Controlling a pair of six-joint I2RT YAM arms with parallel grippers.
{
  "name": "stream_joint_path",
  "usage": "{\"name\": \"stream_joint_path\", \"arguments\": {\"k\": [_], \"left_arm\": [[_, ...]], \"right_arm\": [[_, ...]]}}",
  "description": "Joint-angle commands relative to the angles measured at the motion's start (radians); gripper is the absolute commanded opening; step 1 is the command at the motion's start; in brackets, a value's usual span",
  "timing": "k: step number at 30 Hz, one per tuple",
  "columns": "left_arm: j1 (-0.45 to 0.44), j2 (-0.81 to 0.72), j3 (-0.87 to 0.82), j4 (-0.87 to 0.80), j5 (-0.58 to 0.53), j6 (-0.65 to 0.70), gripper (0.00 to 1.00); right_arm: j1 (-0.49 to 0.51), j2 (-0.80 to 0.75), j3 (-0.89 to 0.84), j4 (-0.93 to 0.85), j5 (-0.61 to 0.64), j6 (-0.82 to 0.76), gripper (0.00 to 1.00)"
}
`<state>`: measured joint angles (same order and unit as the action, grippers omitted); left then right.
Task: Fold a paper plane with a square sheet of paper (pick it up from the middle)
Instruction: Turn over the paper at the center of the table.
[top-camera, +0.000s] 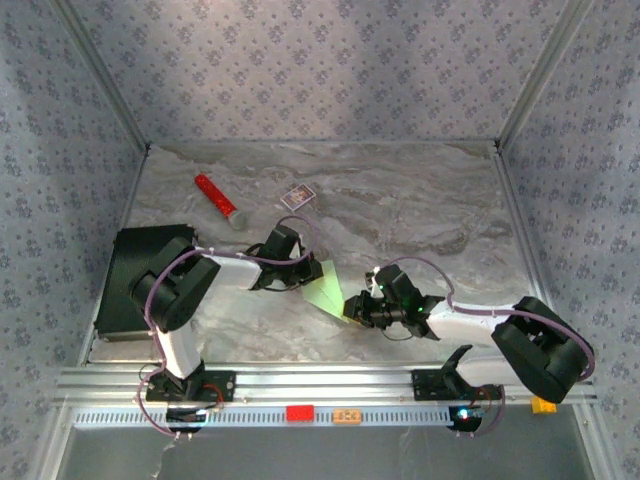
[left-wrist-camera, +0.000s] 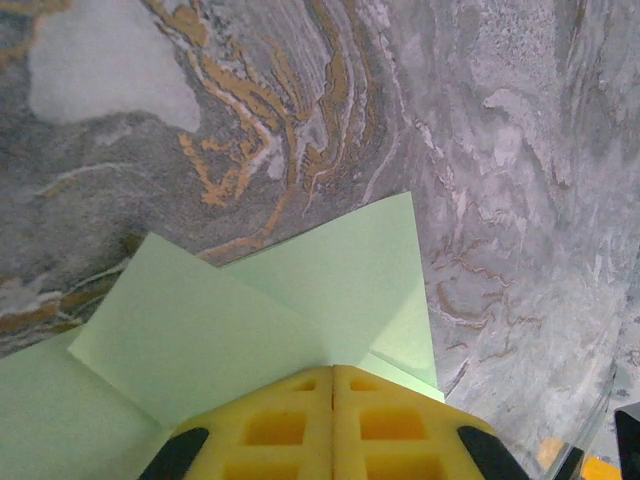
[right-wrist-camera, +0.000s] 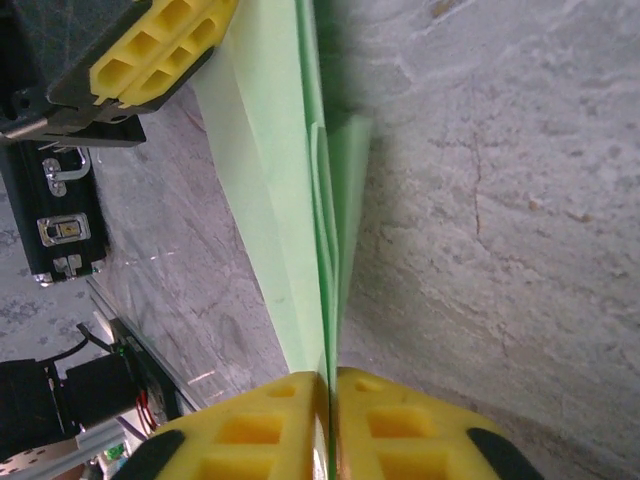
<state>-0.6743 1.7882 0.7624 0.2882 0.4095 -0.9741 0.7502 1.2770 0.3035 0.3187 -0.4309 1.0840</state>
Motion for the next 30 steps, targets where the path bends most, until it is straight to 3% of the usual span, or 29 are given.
{"name": "stream_joint_path", "arguments": {"k": [1, 12, 23, 30], "left_arm": [[0.007, -0.049, -0.008, -0.038, -0.008, -0.002, 0.09], [-0.002, -0.223, 0.043, -0.182, -0.058, 0.080, 0.40], [-0.012, -0.319, 0.043, -0.226, -0.124, 0.134, 0.46], [0.009, -0.443, 0.104, -0.439, -0.270, 0.291, 0.53]], "right_arm": [[-0.010, -0.012, -0.006, -0.007, -0.011, -0.027, 0.11], [-0.046, -0.138, 0.026, -0.201, 0.033, -0.163, 0.06], [-0.053, -0.294, 0.174, -0.578, 0.291, -0.401, 0.05], [-0.009, -0.326, 0.268, -0.750, 0.493, -0.482, 0.04]]}}
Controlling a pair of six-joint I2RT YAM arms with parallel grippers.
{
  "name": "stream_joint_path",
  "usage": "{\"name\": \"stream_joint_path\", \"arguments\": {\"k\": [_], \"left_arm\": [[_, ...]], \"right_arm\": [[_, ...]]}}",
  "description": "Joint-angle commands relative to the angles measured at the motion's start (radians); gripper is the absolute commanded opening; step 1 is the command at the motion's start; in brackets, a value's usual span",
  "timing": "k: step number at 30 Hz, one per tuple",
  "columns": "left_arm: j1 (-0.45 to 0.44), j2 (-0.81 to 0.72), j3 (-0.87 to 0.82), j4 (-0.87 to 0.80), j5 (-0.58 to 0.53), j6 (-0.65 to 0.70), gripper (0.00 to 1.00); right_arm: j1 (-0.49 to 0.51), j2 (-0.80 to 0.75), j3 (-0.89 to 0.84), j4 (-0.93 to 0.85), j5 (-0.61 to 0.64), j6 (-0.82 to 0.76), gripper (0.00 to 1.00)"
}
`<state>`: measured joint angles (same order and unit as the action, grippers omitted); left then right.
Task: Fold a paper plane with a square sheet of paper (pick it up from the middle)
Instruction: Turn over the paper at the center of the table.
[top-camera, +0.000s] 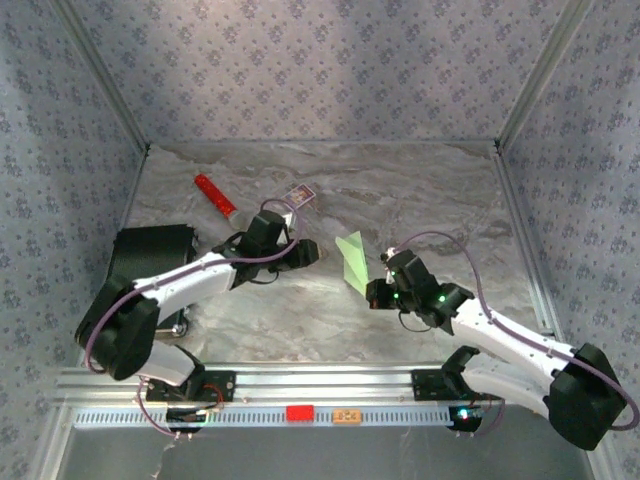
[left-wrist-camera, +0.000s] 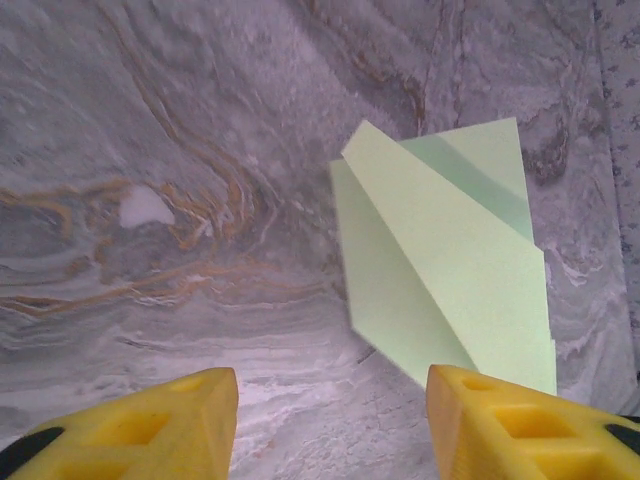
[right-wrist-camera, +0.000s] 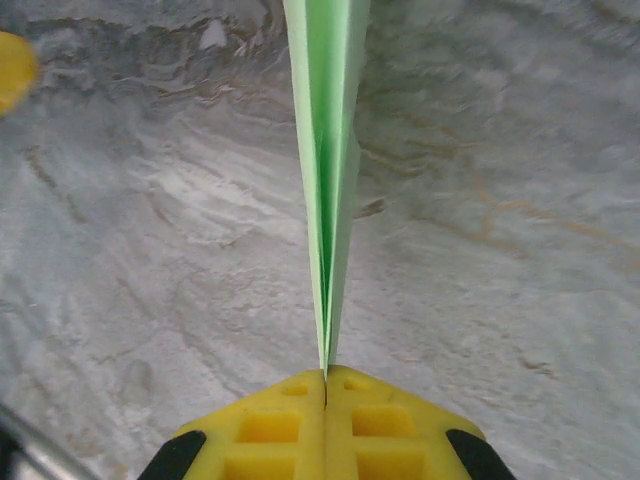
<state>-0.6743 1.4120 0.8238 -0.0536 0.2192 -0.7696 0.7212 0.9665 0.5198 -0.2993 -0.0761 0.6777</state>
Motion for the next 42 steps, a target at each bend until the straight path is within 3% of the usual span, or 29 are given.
{"name": "stream_joint_path", "arguments": {"k": [1, 13, 18, 33, 36, 40, 42], "left_arm": [[0.015, -0.087, 0.036, -0.101, -0.086, 0.087, 0.53], [0.034, -0.192, -0.035, -0.100, -0.174, 0.047, 0.56], [0.043, -0.201, -0.047, -0.098, -0.185, 0.031, 0.56], [0.081, -0.227, -0.083, -0.102, -0.198, -0.018, 0.57], [0.083, -0.223, -0.084, -0.104, -0.195, -0.021, 0.57], [0.085, -0.222, -0.087, -0.104, -0.185, -0.022, 0.57], [0.085, -0.219, -0.088, -0.104, -0.183, -0.022, 0.57]], "right_arm": [[0.031, -0.016, 0.067, -0.157, 0.183, -0.089, 0.04], [0.244, 0.117, 0.250, -0.443, 0.736, -0.117, 0.04], [0.309, 0.252, 0.302, -0.505, 0.826, -0.115, 0.04], [0.445, 0.613, 0.422, -0.426, 0.621, -0.239, 0.07], [0.447, 0.612, 0.419, -0.369, 0.520, -0.266, 0.12], [0.430, 0.547, 0.385, -0.267, 0.407, -0.266, 0.30], [0.407, 0.490, 0.349, -0.216, 0.363, -0.255, 0.33]]}}
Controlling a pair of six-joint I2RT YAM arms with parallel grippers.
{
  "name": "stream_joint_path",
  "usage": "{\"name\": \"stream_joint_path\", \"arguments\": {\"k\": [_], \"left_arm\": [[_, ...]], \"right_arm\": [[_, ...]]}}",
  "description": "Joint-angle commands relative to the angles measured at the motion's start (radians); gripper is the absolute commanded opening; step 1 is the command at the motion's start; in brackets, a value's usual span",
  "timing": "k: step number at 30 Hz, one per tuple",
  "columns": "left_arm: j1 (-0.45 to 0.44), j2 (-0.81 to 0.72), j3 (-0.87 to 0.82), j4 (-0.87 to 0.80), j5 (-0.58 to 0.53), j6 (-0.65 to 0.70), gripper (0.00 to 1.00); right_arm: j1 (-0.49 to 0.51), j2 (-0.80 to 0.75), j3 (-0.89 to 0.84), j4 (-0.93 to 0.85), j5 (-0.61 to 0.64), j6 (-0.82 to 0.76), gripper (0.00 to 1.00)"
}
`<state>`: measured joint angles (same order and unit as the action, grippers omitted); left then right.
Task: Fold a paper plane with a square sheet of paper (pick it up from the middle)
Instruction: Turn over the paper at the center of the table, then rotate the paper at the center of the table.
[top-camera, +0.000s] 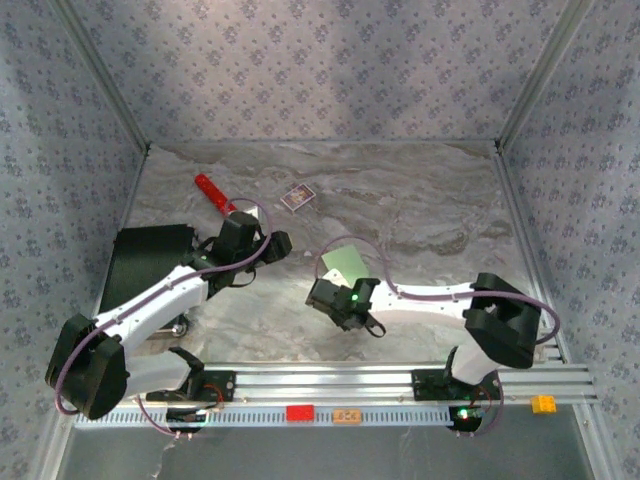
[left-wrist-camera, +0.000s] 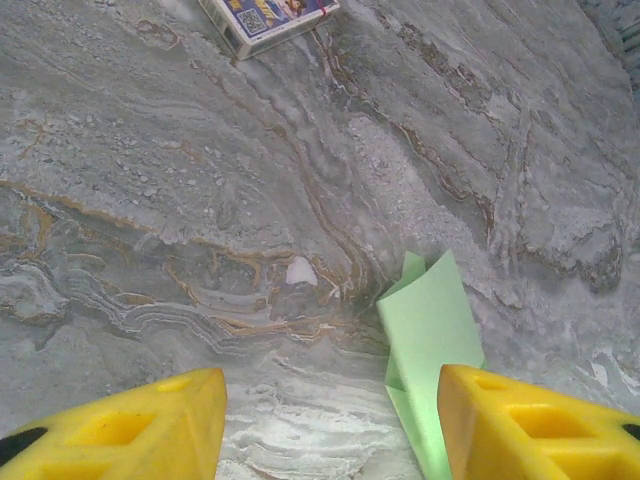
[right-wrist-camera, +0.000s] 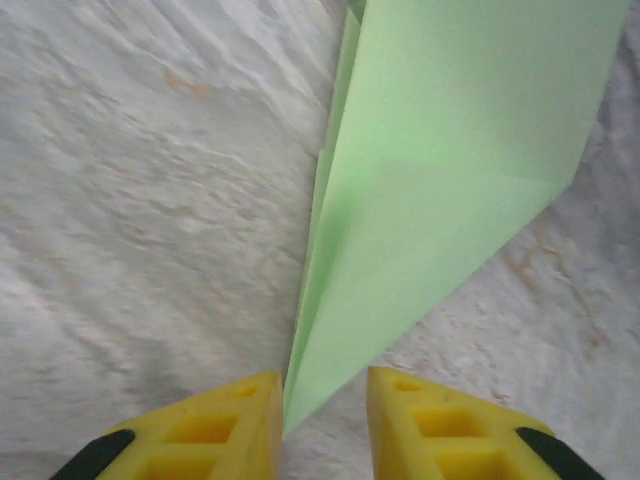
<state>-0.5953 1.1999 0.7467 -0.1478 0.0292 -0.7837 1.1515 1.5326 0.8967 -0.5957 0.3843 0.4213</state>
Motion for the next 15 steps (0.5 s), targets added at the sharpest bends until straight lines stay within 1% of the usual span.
{"name": "stream_joint_path", "arguments": {"k": [1, 2, 4, 6, 7, 8, 9, 10, 12, 15], "left_arm": [[0.006, -0.006, -0.012, -0.008, 0.011, -0.007, 0.57], [0.007, -0.004, -0.010, -0.007, 0.014, -0.005, 0.57], [0.007, 0.006, -0.006, -0.006, 0.021, -0.005, 0.57], [0.008, 0.012, -0.006, 0.003, 0.035, -0.006, 0.57], [0.008, 0.018, -0.006, 0.009, 0.043, -0.006, 0.56], [0.008, 0.023, -0.006, 0.014, 0.052, -0.007, 0.56], [0.008, 0.029, -0.006, 0.018, 0.060, -0.007, 0.55], [0.007, 0.037, -0.007, 0.023, 0.065, -0.010, 0.55], [0.007, 0.049, -0.005, 0.035, 0.080, -0.011, 0.52], [0.008, 0.067, -0.004, 0.052, 0.104, -0.020, 0.50]], "right_arm": [[-0.044, -0.110, -0.051, 0.112, -0.127, 0.010, 0.35], [-0.069, -0.143, -0.081, 0.150, -0.163, 0.017, 0.36], [-0.132, -0.215, -0.142, 0.221, -0.232, 0.048, 0.35], [-0.221, -0.275, -0.213, 0.289, -0.337, 0.073, 0.29], [-0.272, -0.299, -0.250, 0.346, -0.426, 0.072, 0.27], [-0.330, -0.314, -0.282, 0.399, -0.522, 0.095, 0.26], [-0.368, -0.319, -0.301, 0.438, -0.588, 0.110, 0.24], [-0.401, -0.319, -0.312, 0.465, -0.656, 0.120, 0.20], [-0.433, -0.314, -0.317, 0.479, -0.688, 0.132, 0.17], [-0.480, -0.290, -0.333, 0.513, -0.751, 0.158, 0.16]]}}
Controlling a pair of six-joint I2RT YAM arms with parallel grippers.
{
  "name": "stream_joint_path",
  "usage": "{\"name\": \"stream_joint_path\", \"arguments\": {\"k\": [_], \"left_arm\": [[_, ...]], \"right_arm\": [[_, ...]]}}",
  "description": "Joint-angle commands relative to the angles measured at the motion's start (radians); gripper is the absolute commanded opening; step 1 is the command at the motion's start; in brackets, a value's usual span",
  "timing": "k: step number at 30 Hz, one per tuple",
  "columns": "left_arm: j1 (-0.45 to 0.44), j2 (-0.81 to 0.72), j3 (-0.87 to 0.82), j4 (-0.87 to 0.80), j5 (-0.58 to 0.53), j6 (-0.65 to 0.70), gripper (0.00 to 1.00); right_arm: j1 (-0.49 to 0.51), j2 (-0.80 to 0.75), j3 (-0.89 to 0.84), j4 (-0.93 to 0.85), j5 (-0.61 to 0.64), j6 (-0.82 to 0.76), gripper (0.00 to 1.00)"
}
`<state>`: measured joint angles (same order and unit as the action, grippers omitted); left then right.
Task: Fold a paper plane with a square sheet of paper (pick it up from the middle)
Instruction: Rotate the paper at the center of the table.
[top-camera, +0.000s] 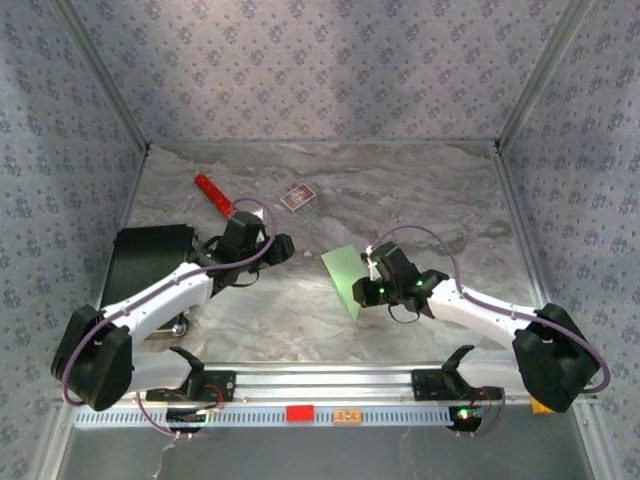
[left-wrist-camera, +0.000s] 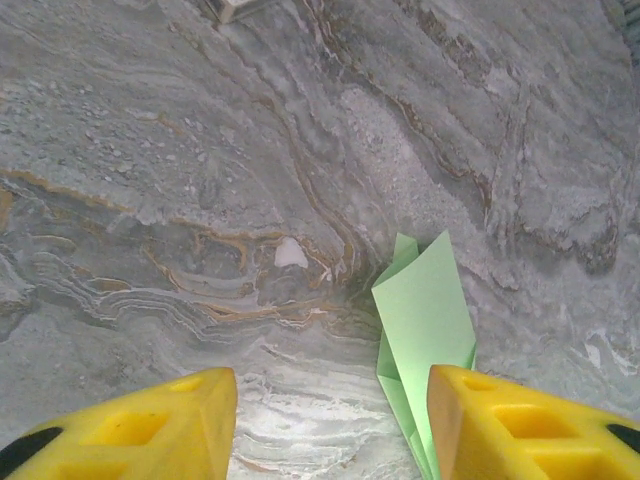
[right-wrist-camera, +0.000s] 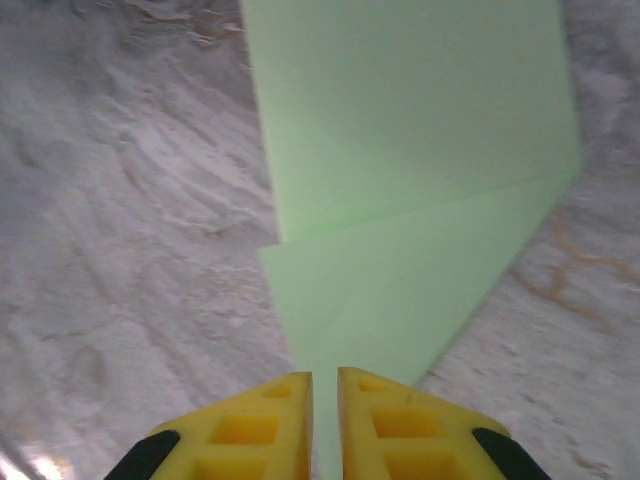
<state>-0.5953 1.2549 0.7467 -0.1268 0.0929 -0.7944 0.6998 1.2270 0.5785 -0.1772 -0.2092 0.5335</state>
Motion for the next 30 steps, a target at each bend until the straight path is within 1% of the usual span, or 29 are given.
{"name": "stream_joint_path", "arguments": {"k": [1, 6, 9, 24, 28, 30], "left_arm": [[0.008, 0.019, -0.005, 0.035, 0.047, -0.011, 0.49], [0.008, 0.034, 0.000, 0.045, 0.060, -0.017, 0.47], [0.008, 0.040, 0.002, 0.046, 0.066, -0.019, 0.47], [0.008, 0.070, 0.008, 0.056, 0.091, -0.018, 0.46], [0.007, 0.073, 0.003, 0.067, 0.101, -0.019, 0.46], [0.008, 0.076, 0.002, 0.071, 0.109, -0.020, 0.45]], "right_arm": [[-0.046, 0.025, -0.022, 0.109, -0.171, 0.060, 0.16], [-0.089, 0.086, -0.042, 0.152, -0.210, 0.086, 0.15], [-0.094, 0.112, -0.047, 0.181, -0.220, 0.120, 0.15], [-0.103, 0.273, -0.053, 0.246, -0.243, 0.156, 0.16], [-0.103, 0.300, -0.070, 0.240, -0.220, 0.218, 0.15], [-0.103, 0.295, -0.102, 0.287, -0.221, 0.287, 0.15]]}}
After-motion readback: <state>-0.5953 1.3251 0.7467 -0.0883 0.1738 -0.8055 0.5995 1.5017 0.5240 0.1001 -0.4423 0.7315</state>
